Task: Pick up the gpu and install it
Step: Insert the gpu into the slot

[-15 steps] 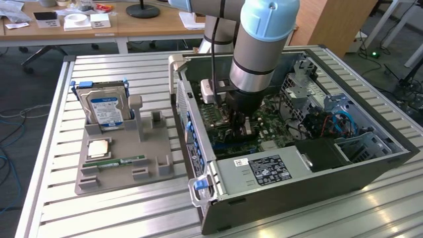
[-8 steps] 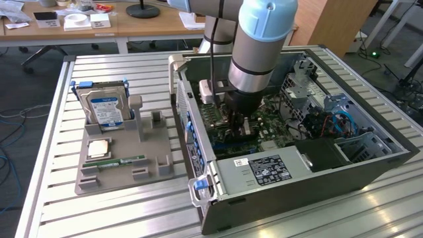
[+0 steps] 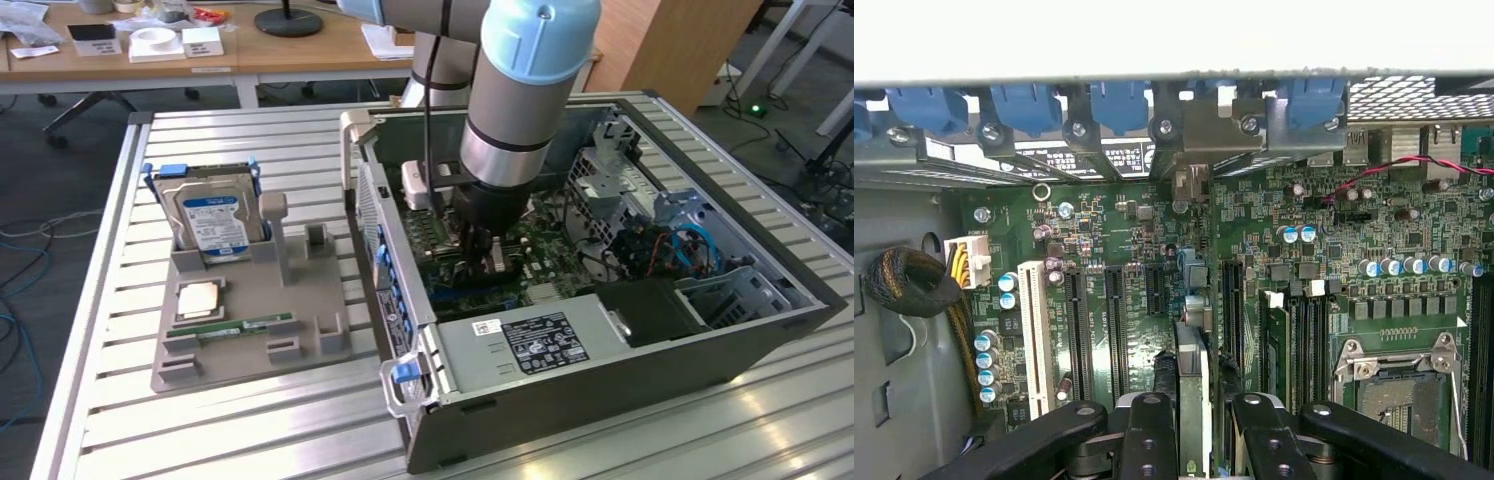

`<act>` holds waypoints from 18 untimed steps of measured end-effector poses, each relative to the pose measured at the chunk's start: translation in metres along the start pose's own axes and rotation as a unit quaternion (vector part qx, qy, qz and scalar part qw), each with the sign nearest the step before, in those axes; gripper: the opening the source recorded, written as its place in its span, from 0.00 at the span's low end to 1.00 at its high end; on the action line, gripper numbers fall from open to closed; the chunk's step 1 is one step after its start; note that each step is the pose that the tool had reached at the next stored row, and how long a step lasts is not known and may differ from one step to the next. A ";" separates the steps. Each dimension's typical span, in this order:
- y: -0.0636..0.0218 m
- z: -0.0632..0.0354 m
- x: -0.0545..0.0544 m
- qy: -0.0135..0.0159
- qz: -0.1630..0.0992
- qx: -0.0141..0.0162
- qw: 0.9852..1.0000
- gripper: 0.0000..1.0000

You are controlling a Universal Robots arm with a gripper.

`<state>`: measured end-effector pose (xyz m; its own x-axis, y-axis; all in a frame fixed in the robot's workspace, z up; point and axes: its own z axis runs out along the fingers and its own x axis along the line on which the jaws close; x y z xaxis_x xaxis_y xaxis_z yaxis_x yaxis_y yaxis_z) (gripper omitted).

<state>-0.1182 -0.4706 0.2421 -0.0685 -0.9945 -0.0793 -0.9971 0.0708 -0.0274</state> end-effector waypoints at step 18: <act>0.0001 0.0009 0.000 0.000 0.000 0.000 1.000 0.26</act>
<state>-0.1183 -0.4706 0.2412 -0.0686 -0.9945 -0.0793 -0.9971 0.0709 -0.0273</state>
